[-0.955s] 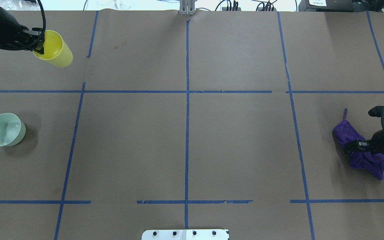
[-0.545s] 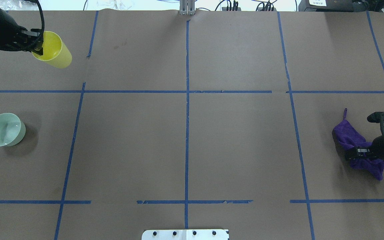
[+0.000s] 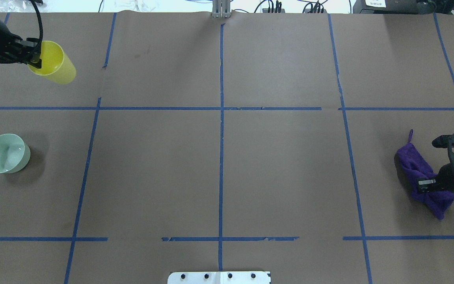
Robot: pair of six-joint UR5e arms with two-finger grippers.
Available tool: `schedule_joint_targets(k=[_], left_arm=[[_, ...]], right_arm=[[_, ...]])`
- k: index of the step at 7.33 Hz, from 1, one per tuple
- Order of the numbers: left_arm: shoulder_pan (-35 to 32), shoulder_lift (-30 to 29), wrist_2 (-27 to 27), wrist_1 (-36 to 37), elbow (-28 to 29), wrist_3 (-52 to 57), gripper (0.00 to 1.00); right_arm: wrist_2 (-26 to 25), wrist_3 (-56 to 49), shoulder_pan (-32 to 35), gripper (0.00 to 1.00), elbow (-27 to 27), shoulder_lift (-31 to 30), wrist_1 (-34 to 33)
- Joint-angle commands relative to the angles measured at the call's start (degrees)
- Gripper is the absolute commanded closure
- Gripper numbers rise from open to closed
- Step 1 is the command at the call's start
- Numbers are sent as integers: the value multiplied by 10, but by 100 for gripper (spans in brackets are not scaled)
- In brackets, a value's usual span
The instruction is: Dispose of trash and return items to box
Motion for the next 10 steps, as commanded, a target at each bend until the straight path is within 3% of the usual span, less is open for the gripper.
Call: schedule_joint_targets(k=[1, 3, 5, 6, 8, 9, 10], left_arm=[[-98, 33, -41, 2, 39, 165, 100], [-187, 42, -46, 3, 115, 325, 100], [-274, 104, -100, 0, 175, 448, 100], [-310, 128, -103, 0, 198, 459, 100], [-329, 191, -104, -5, 215, 474, 100], [-334, 238, -119, -34, 220, 470, 100], [-334, 264, -157, -100, 261, 459, 100]], right_arm=[[-1, 0, 11, 100, 39, -17, 0], [7, -2, 40, 100, 74, -14, -33], [9, -3, 73, 100, 154, -1, -138], [20, -4, 100, 100, 171, 15, -169], [130, -7, 188, 100, 174, 26, -178], [154, -9, 214, 100, 174, 36, -179], [170, -10, 235, 100, 175, 37, -179]])
